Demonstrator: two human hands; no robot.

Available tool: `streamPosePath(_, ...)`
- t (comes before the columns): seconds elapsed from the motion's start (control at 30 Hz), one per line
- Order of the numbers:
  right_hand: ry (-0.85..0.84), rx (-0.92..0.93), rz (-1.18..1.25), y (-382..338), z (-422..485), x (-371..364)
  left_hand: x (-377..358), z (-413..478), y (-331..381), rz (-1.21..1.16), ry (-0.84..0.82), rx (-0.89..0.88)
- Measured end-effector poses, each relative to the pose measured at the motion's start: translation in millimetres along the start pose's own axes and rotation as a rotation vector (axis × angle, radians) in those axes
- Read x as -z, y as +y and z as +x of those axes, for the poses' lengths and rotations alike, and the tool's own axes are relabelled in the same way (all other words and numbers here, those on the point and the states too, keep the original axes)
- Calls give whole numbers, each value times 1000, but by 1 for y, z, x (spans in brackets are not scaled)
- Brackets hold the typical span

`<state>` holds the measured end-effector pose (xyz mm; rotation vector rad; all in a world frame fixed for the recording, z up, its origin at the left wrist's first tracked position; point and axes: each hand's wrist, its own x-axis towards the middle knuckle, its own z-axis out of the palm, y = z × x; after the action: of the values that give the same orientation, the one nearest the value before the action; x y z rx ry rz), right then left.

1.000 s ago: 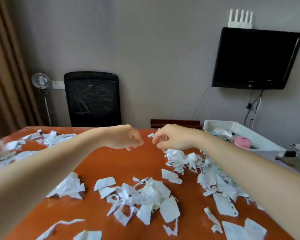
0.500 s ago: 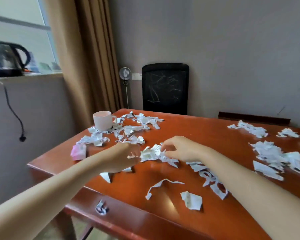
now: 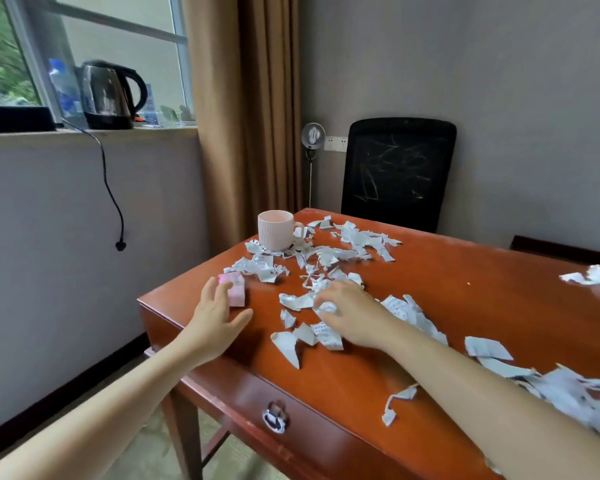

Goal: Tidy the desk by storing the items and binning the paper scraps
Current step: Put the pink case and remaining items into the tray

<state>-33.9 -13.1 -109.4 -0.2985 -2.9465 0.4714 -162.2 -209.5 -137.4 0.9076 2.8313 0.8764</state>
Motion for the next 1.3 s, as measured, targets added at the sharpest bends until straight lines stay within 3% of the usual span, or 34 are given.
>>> streamPosePath(0.2, 38, -8, -15, 3, 20, -21, -7, 43, -6, -97, 215, 140)
streamPosePath(0.33, 84, -11, 9, 17, 26, -32, -11, 59, -3, 65, 231, 167)
streamPosePath(0.53, 171, -77, 98, 39, 36, -34, -16, 72, -8, 134, 197, 78)
streamPosePath(0.83, 187, -93, -3, 35, 29, -29, -13, 50, -3, -79, 118, -202)
streamPosePath(1.0, 88, -79, -53, 34, 14, -18, -8, 32, 0, -183, 132, -236)
streamPosePath(1.1, 116, -79, -114, 41, -1, -9, -9, 26, 5, -160, 125, -249)
streamPosePath(1.3, 32, -236, -251, 61, -34, 19, -2, 25, 19, -289, 212, -193)
